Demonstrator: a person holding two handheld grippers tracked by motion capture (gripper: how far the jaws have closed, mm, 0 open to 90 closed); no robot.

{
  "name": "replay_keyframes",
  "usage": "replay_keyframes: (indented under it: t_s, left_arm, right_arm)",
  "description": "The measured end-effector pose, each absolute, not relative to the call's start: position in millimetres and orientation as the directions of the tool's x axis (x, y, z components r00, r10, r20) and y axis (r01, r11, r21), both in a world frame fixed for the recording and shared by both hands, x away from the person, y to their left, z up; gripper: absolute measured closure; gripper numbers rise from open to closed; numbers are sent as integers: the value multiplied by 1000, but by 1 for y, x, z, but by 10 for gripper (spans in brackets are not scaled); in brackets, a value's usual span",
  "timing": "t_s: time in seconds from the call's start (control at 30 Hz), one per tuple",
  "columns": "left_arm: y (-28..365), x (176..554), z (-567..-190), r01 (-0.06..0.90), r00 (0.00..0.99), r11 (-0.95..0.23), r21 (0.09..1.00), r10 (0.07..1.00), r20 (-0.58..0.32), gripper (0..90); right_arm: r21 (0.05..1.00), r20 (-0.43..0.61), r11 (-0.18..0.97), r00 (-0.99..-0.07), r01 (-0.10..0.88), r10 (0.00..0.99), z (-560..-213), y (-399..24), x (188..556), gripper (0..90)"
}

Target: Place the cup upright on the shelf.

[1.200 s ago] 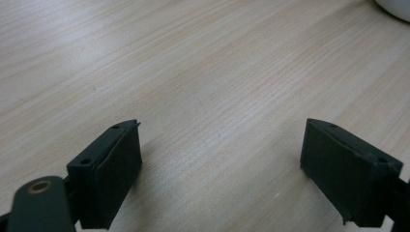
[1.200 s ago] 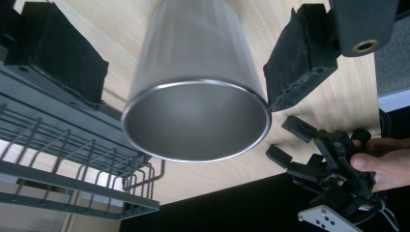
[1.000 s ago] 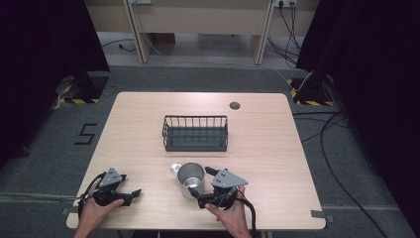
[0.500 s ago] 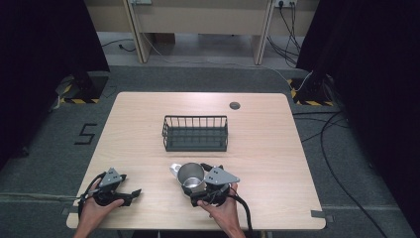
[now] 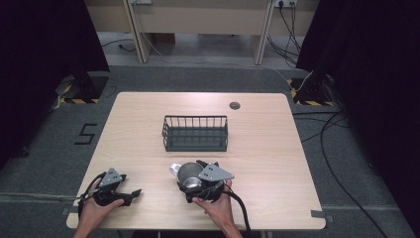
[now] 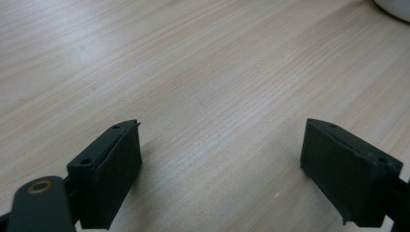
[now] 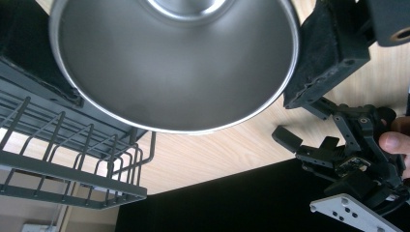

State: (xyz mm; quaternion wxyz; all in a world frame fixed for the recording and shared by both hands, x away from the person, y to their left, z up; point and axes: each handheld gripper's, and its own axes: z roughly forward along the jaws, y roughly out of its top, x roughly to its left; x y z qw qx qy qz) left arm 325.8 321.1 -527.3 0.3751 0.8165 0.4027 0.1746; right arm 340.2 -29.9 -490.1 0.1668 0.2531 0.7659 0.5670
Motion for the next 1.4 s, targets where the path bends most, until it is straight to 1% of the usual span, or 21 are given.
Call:
replay_keyframes:
  t_s: [0.37, 0.63, 1.03, 1.23, 1.4]
  left_arm:
    - [321, 326, -527, 526, 615, -394, 753, 788, -17, 138]
    - [321, 326, -527, 526, 616, -395, 753, 788, -16, 139]
    - [321, 326, -527, 526, 615, -395, 753, 788, -17, 139]
    - [321, 326, -527, 526, 616, -395, 753, 788, -17, 139]
    - [321, 326, -527, 526, 616, -395, 753, 788, -17, 139]
  right_arm:
    - [954, 35, 227, -821, 198, 570, -490, -28, 343, 60]
    - [954, 48, 213, -809, 210, 586, -486, -33, 346, 62]
    - [956, 19, 226, -811, 185, 584, -465, -41, 357, 62]
    - [951, -13, 262, -827, 164, 562, -454, -42, 361, 62]
    - [950, -18, 269, -836, 156, 549, -444, -44, 367, 63]
